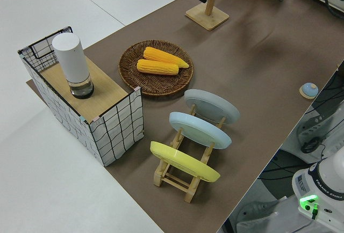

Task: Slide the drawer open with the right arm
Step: 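Pull the drawer handle toward the robot with the right gripper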

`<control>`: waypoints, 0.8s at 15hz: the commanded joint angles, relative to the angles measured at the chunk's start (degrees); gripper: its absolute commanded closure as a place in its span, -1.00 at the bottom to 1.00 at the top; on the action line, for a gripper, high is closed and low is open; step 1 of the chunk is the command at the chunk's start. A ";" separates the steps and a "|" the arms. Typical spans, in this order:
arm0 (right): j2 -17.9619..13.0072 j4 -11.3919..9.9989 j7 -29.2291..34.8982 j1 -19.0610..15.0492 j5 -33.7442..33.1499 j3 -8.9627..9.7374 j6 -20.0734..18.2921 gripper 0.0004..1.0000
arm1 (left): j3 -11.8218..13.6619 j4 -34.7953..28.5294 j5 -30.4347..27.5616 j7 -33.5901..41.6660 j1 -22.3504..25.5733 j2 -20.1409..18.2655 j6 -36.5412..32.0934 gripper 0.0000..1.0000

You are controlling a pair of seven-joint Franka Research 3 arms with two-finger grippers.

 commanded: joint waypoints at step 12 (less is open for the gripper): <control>-0.57 0.86 -1.93 10.62 5.32 0.44 -9.33 0.89 | 0.96 1.17 0.63 0.45 -0.99 0.77 0.03 -1.00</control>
